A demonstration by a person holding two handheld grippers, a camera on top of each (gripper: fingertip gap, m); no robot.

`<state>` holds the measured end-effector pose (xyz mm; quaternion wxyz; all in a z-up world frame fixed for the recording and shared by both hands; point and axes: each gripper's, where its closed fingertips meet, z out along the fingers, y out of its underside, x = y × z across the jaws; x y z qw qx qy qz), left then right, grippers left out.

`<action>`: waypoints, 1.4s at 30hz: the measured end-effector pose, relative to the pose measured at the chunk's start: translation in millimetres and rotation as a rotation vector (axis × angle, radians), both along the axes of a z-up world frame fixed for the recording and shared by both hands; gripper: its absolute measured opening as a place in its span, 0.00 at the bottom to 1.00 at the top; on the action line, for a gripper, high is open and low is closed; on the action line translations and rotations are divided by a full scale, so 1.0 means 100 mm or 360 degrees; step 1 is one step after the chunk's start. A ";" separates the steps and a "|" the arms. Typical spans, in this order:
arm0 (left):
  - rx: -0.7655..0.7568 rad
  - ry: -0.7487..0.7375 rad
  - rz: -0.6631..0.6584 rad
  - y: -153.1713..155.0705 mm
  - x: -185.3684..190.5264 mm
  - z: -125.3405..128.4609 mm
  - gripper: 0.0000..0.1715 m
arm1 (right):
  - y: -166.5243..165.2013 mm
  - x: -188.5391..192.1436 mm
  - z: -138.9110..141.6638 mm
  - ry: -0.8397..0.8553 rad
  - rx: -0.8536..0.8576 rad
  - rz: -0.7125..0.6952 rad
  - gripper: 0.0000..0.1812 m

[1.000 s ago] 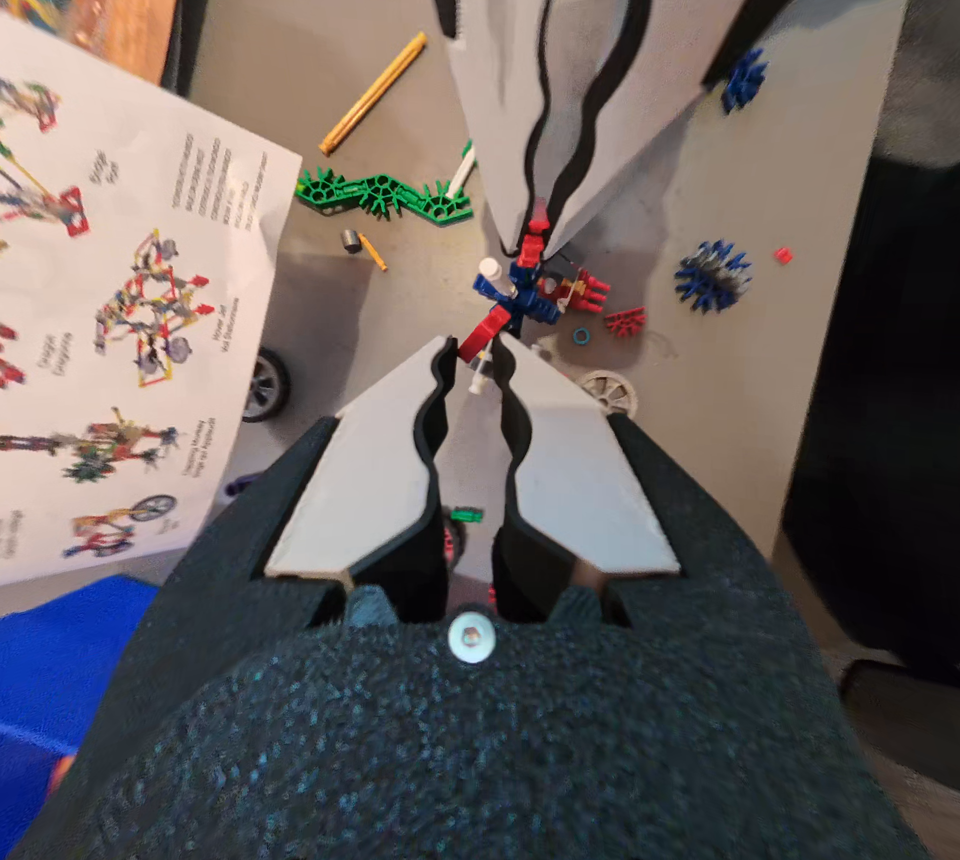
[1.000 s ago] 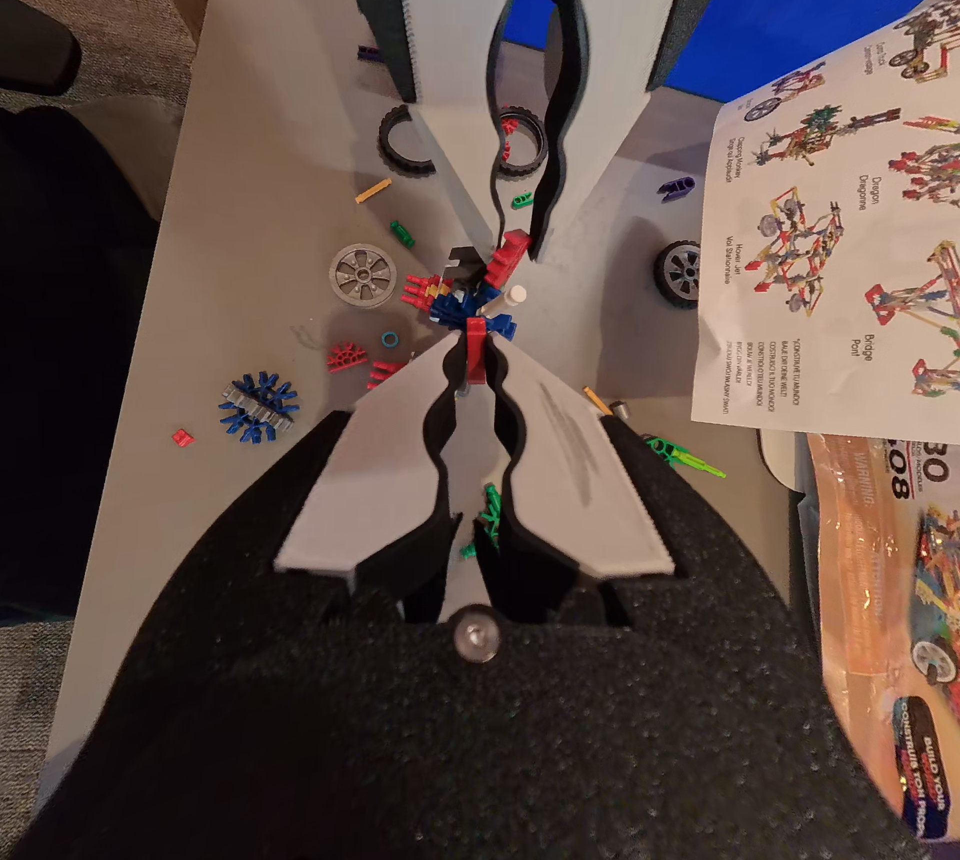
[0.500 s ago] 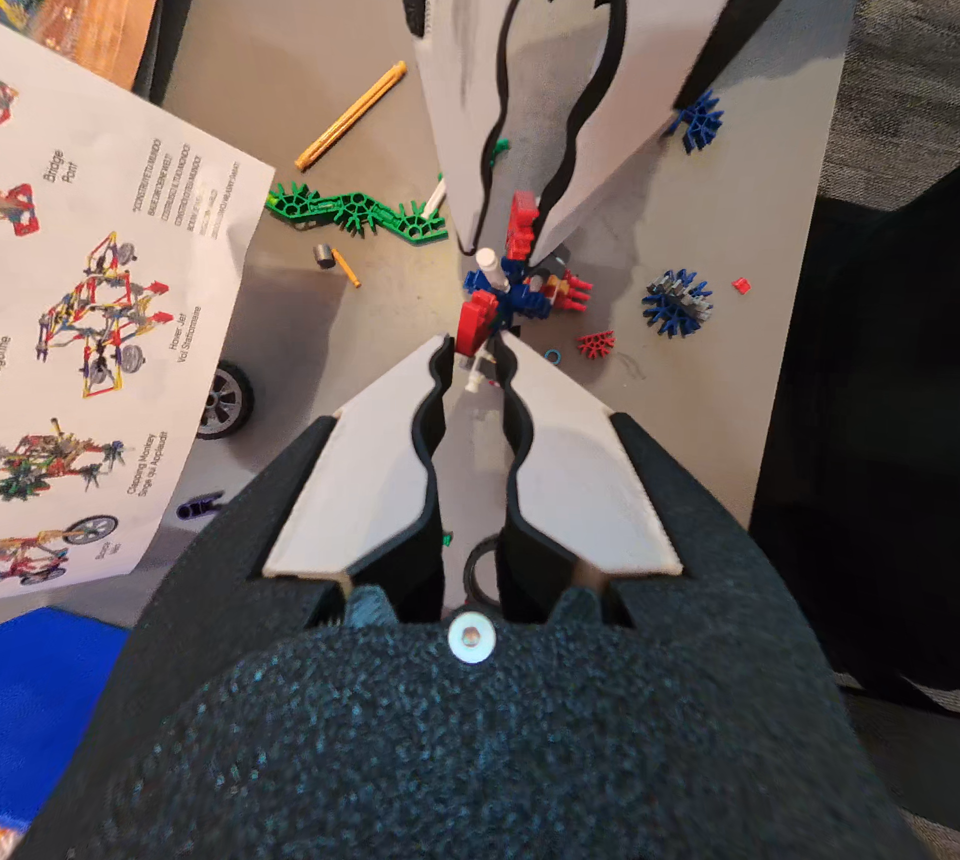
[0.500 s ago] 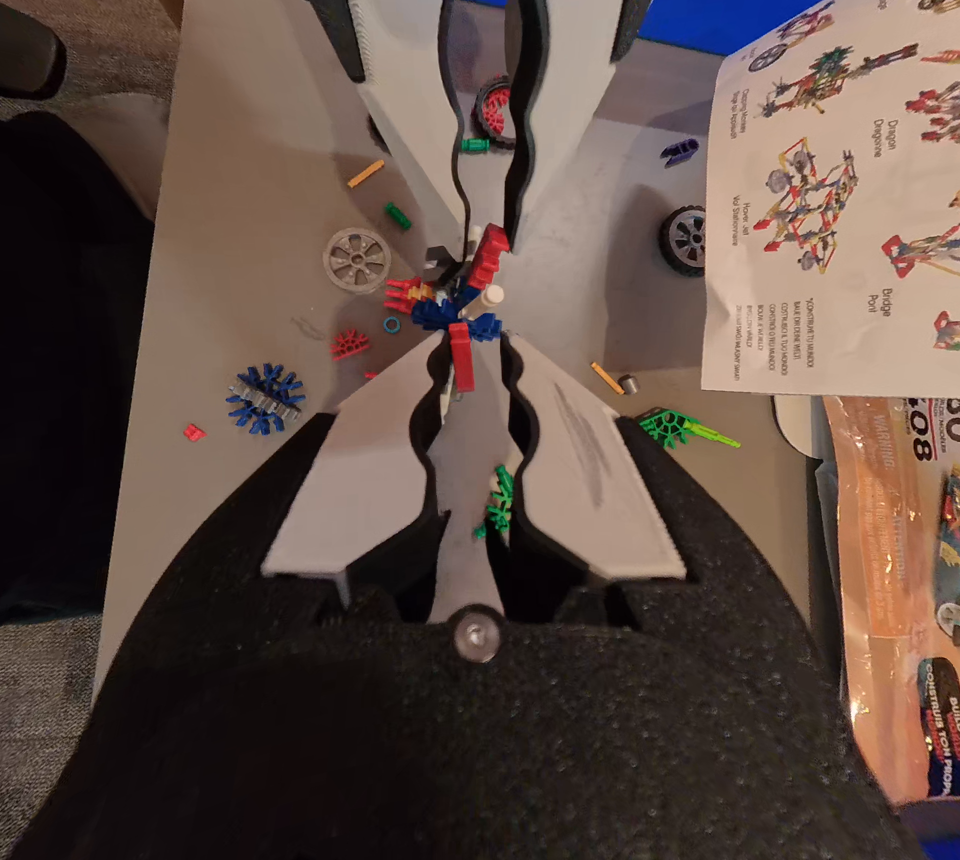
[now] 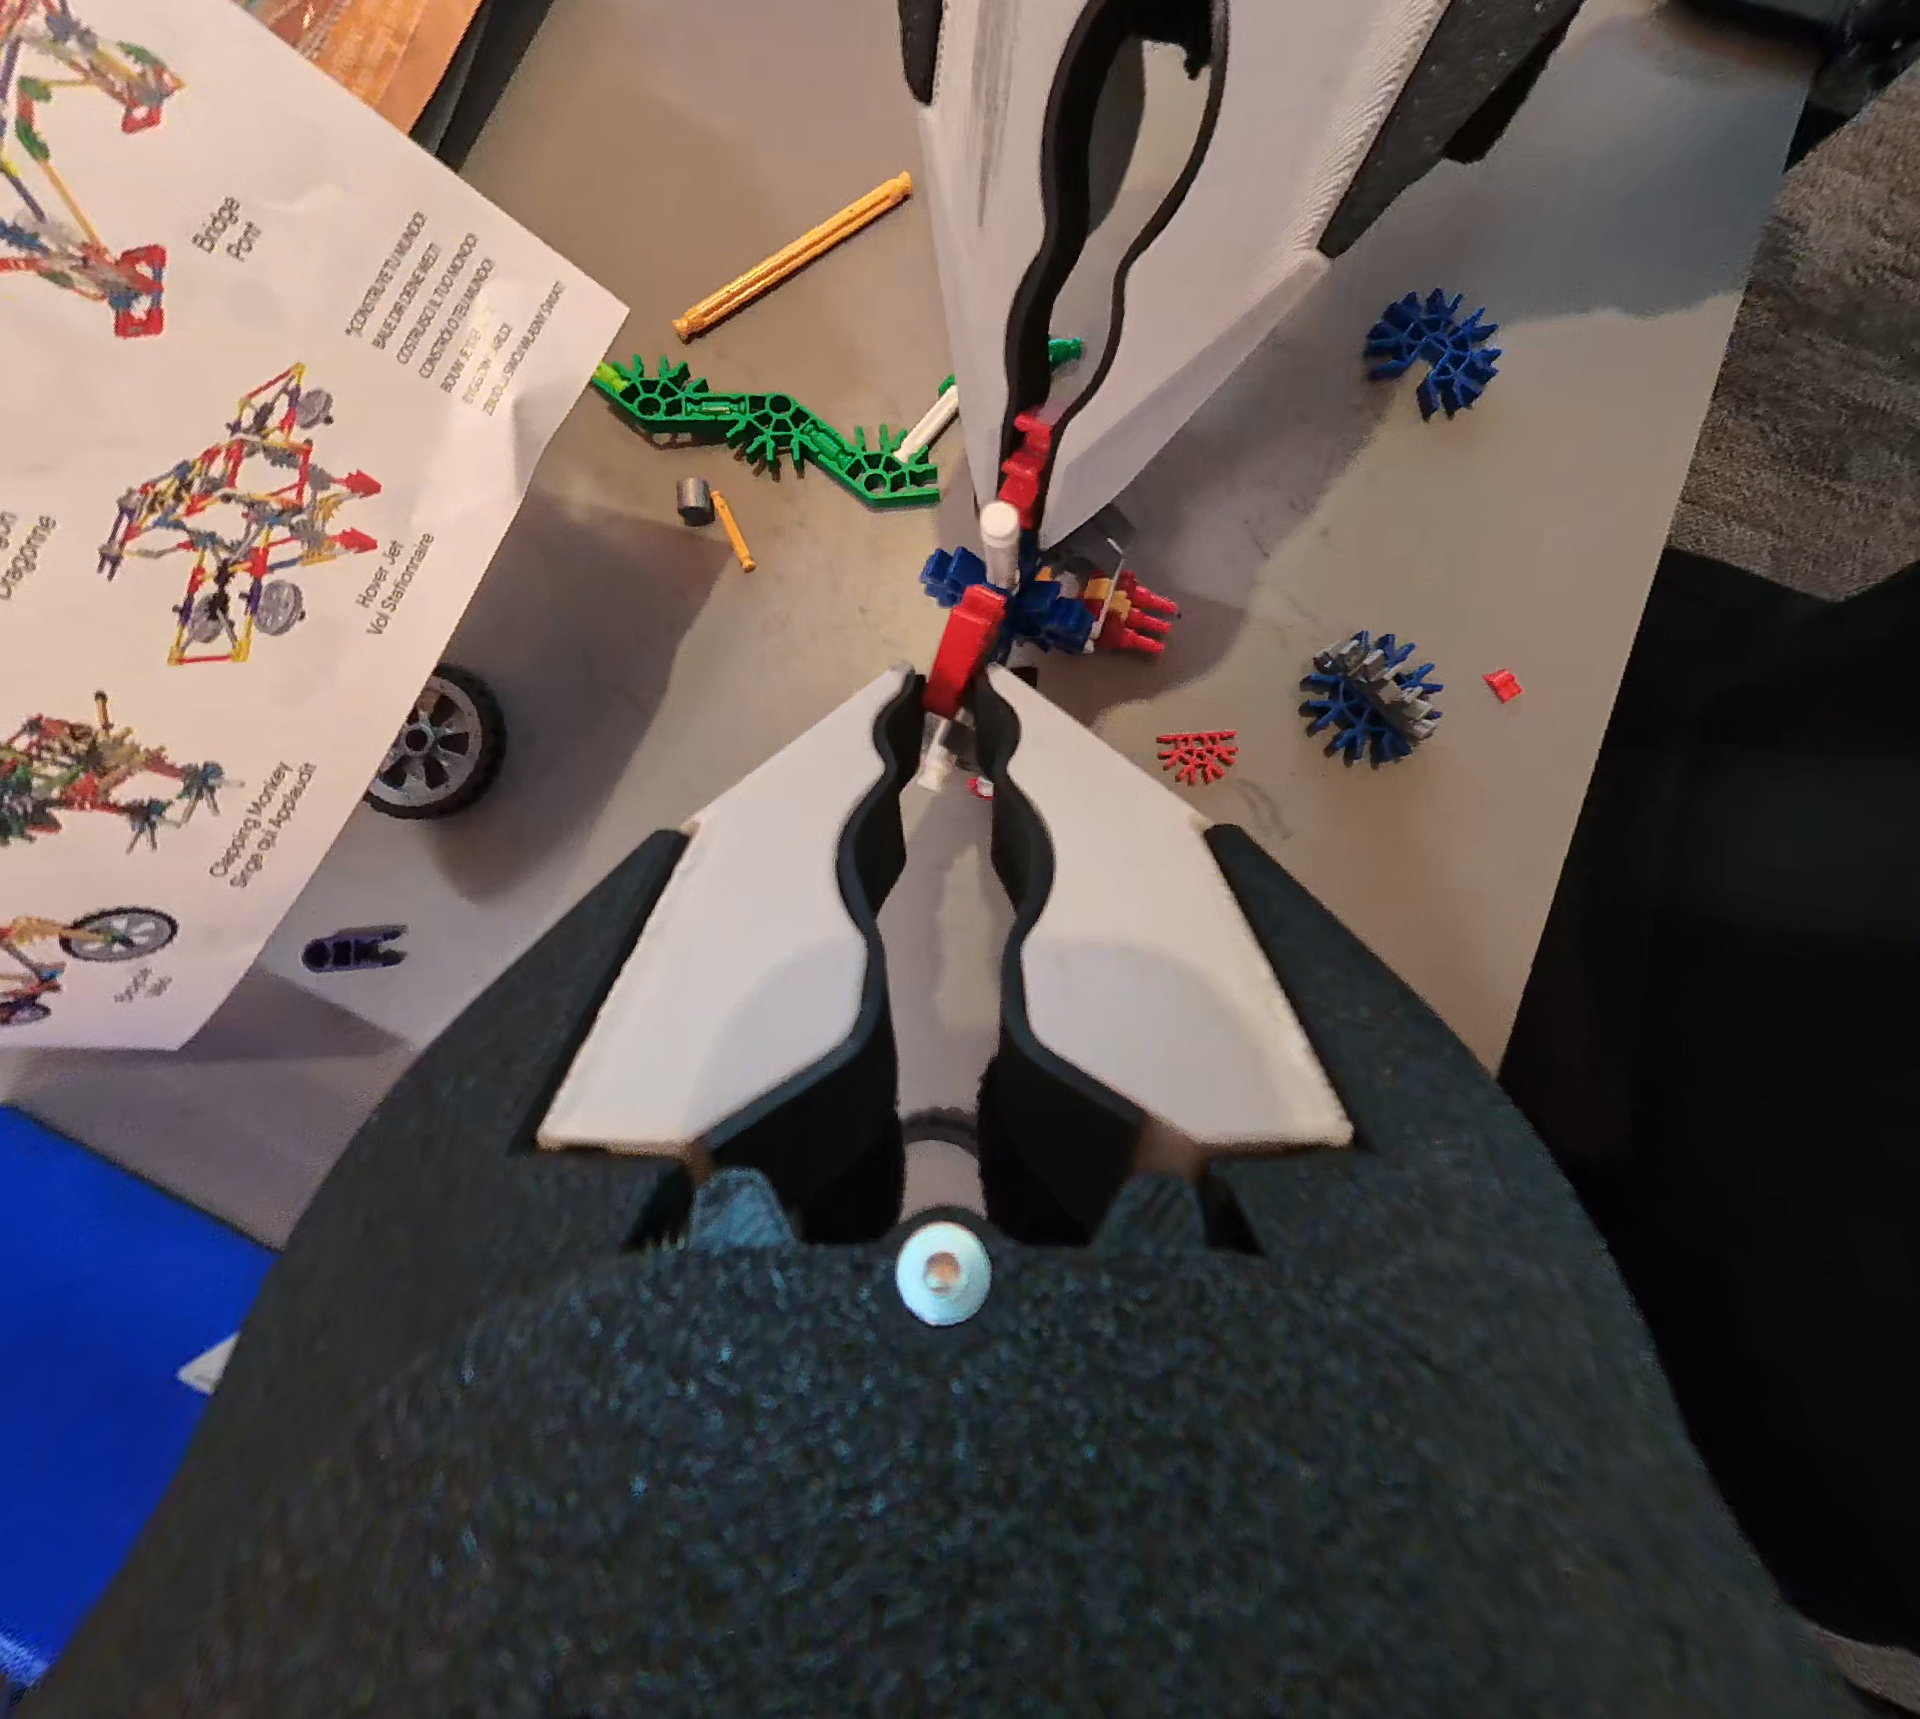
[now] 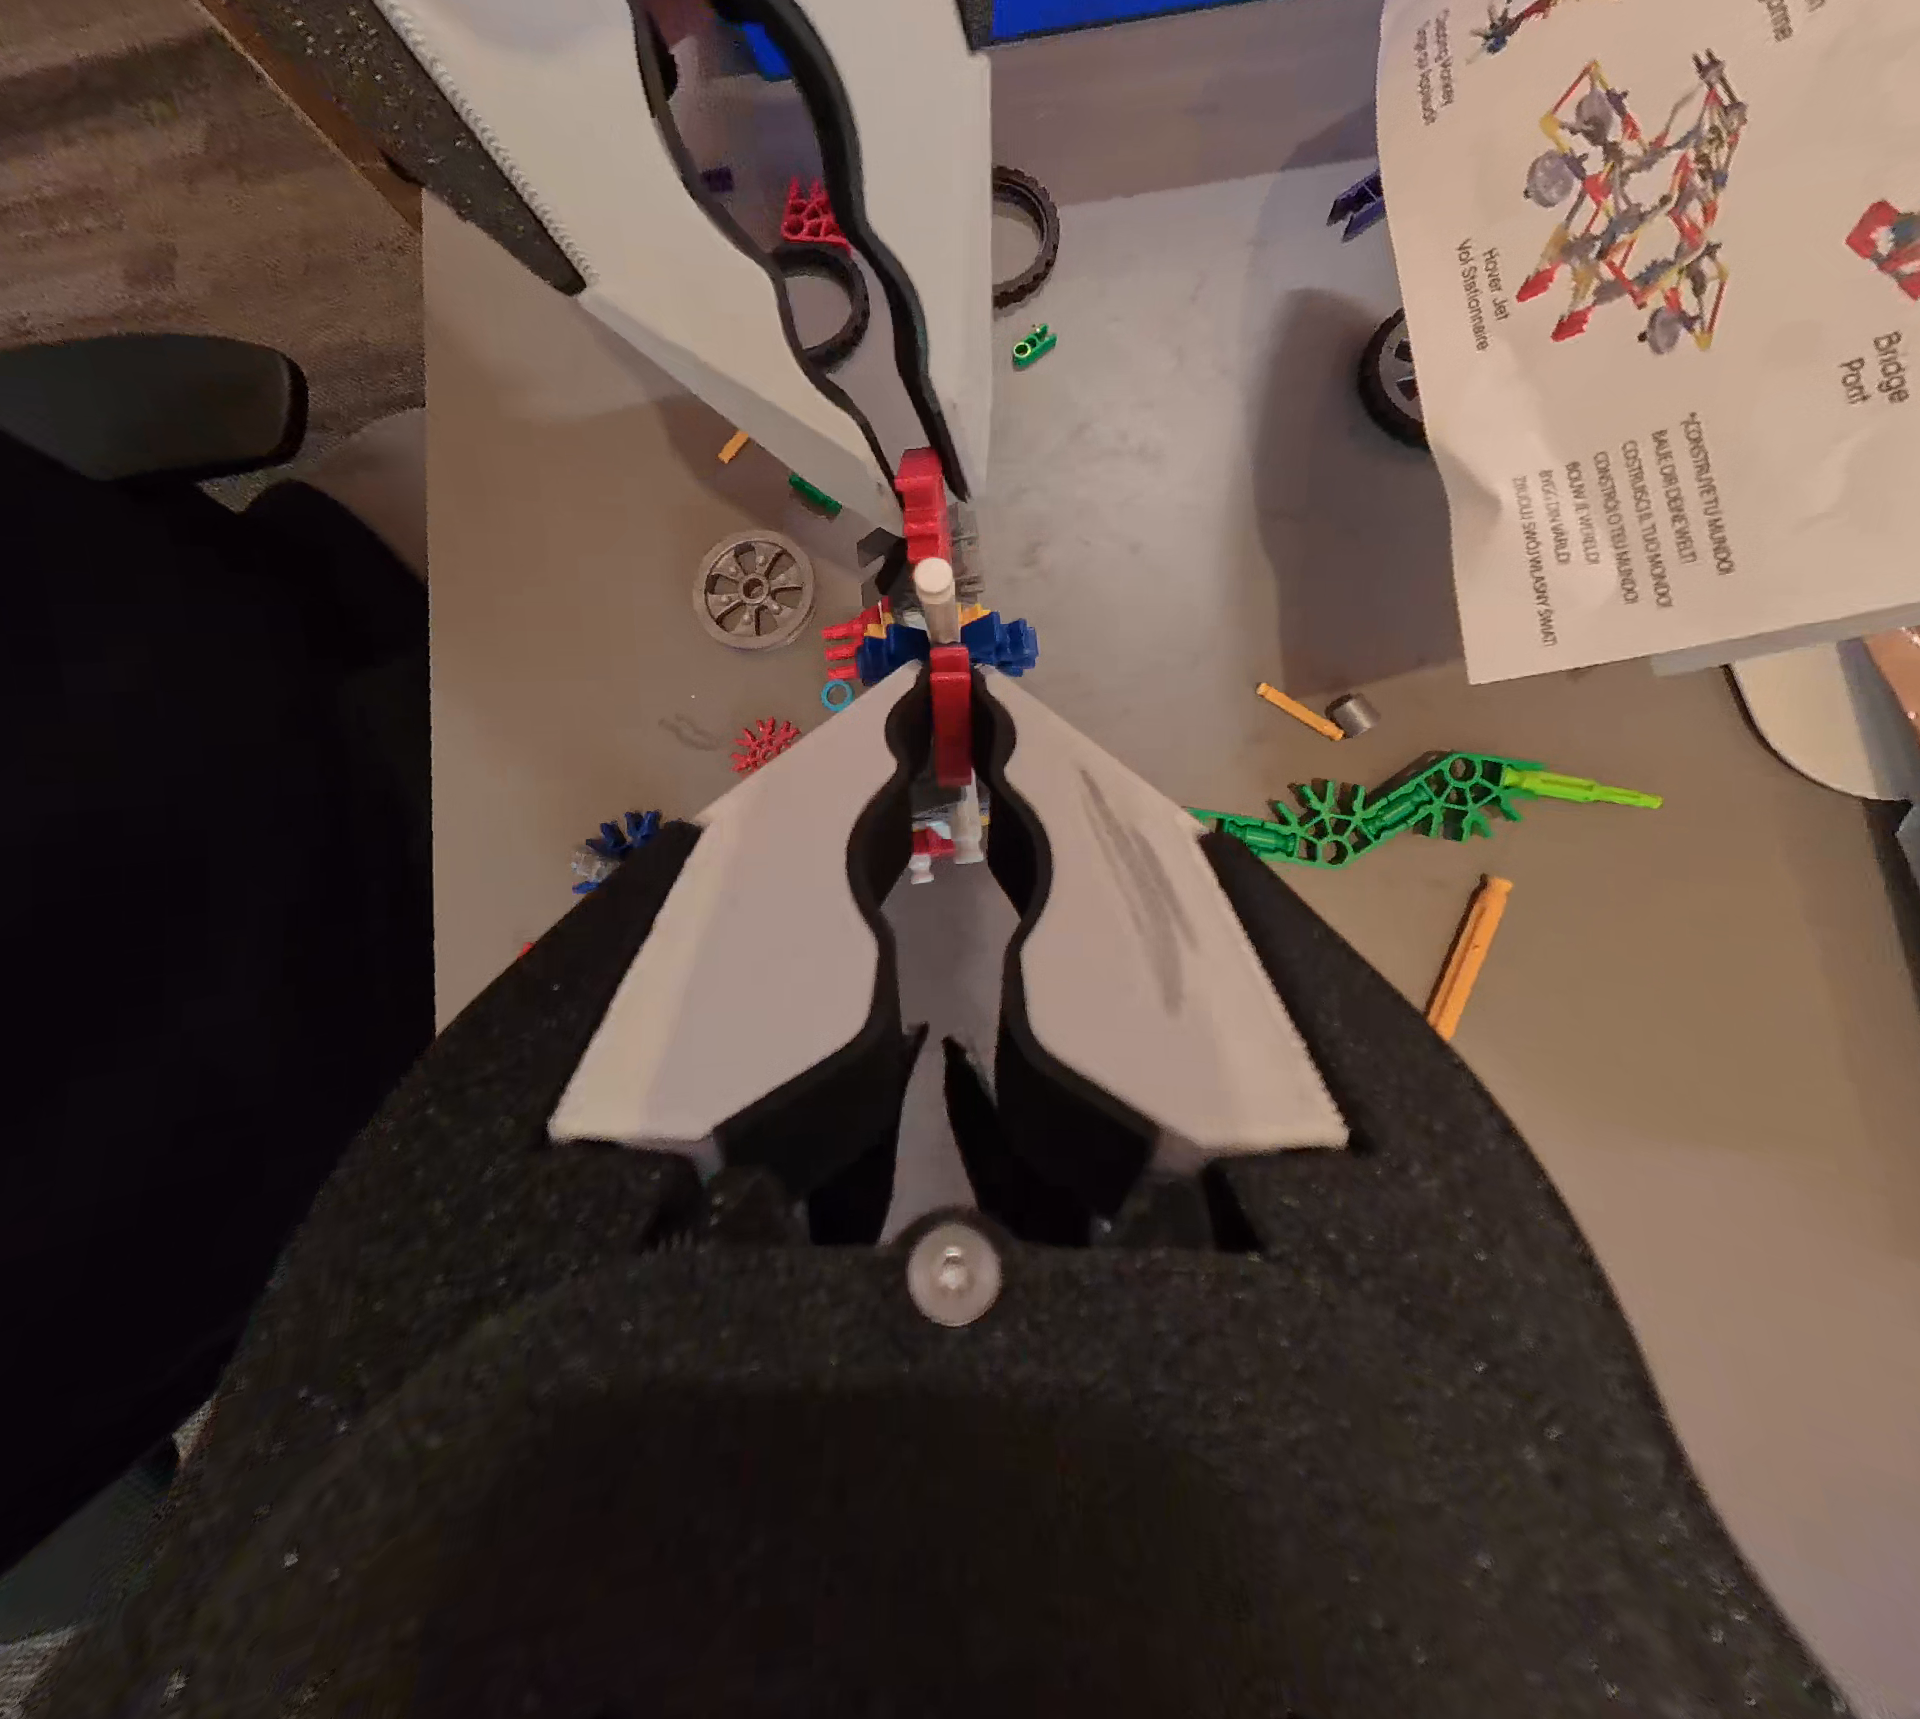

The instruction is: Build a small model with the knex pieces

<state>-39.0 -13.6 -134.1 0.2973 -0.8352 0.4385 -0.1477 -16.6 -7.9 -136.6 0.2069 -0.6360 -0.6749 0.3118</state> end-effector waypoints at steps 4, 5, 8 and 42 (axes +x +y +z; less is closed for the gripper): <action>-0.0002 -0.0017 0.0038 0.01 -0.01 0.00 0.05 | 0.00 -0.01 0.00 -0.0003 -0.0021 -0.0043 0.03; 0.0010 -0.0012 0.0034 0.01 -0.02 0.00 0.05 | 0.01 -0.02 0.00 0.0003 -0.0016 -0.0053 0.03; 0.0041 -0.0057 -0.0041 0.00 0.02 0.01 0.12 | 0.03 -0.02 -0.01 0.0022 0.0046 -0.0038 0.04; 0.0577 -0.0936 -0.0231 -0.70 0.19 0.50 0.23 | -0.79 0.02 0.42 0.0727 0.0132 0.0164 0.06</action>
